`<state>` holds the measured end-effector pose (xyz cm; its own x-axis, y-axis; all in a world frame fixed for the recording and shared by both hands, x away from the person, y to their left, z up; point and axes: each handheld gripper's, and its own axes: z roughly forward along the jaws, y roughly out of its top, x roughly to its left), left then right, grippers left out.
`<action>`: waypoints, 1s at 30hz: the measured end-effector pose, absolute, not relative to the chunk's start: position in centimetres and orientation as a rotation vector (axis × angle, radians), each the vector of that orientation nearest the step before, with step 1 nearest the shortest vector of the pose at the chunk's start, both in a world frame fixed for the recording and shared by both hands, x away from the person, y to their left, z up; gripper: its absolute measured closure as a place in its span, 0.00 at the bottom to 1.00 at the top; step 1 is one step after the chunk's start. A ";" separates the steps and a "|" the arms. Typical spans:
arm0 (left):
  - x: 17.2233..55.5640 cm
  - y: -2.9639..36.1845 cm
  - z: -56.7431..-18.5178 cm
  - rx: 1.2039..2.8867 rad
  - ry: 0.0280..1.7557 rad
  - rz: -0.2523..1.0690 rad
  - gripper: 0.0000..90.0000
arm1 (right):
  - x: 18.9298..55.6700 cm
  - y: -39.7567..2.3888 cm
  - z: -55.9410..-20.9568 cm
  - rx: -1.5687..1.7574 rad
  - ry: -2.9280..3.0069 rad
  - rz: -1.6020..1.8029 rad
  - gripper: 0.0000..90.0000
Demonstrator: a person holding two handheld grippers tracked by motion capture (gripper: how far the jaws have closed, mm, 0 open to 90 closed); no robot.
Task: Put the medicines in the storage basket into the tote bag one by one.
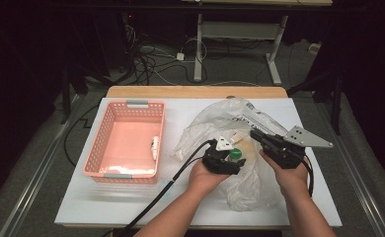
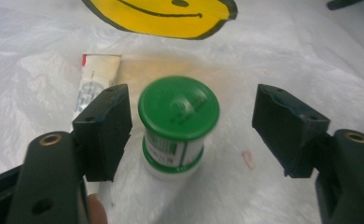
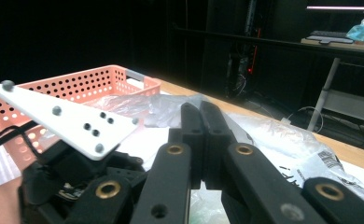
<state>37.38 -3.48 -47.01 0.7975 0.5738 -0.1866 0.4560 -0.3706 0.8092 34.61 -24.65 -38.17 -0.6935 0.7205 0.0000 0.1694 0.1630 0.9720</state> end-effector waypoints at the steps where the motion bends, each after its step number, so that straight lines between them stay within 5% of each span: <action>1: 37.2 -3.3 -47.0 2.021 0.764 0.150 0.29 | 34.6 -24.6 -38.2 0.838 1.977 1.557 1.00; 17: 33.1 0.2 -46.3 1.992 0.708 0.093 0.16 | 34.5 -24.5 -38.1 0.830 1.978 1.553 1.00; 24: 31.8 2.1 -45.1 1.973 0.704 0.059 0.00 | 34.5 -24.5 -38.1 0.829 1.980 1.551 1.00; 30: 30.3 4.3 -44.2 1.978 0.704 0.070 0.00 | 34.5 -24.5 -38.1 0.835 1.981 1.550 1.00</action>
<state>30.31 4.26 -44.22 0.8293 0.5038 -0.2418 0.4463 -0.3366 0.8292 34.47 -24.53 -38.08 -0.6947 0.7192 -0.0058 0.1672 0.1694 0.9713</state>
